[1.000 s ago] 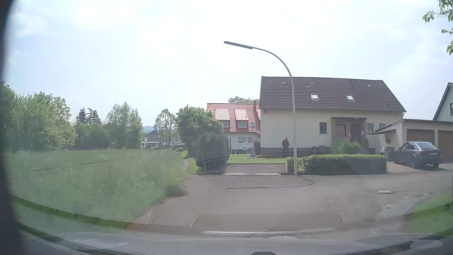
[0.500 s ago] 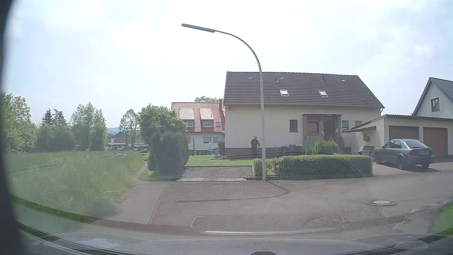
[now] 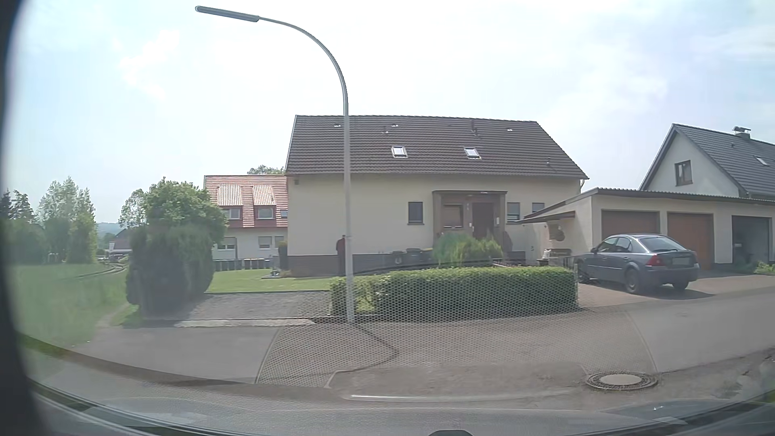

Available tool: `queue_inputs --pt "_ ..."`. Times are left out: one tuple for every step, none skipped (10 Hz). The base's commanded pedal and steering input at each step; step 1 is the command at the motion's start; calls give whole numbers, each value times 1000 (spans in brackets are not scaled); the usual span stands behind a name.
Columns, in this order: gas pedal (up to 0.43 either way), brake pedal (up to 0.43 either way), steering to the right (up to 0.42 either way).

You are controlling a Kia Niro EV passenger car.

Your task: Follow the waypoints while adhering to traffic rules and regulations

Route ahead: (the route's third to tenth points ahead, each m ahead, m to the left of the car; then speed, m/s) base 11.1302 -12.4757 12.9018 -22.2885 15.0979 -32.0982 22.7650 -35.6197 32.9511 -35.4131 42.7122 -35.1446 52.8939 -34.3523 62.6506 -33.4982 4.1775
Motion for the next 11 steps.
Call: queue_inputs --pt "67 0 434" --pt "67 0 439" --pt "87 0 446" --pt "87 0 450" --pt "87 0 457" --pt "98 0 463" --pt "138 0 475" --pt "150 0 477" --pt "150 0 476" --pt "150 0 479" --pt "150 0 483"
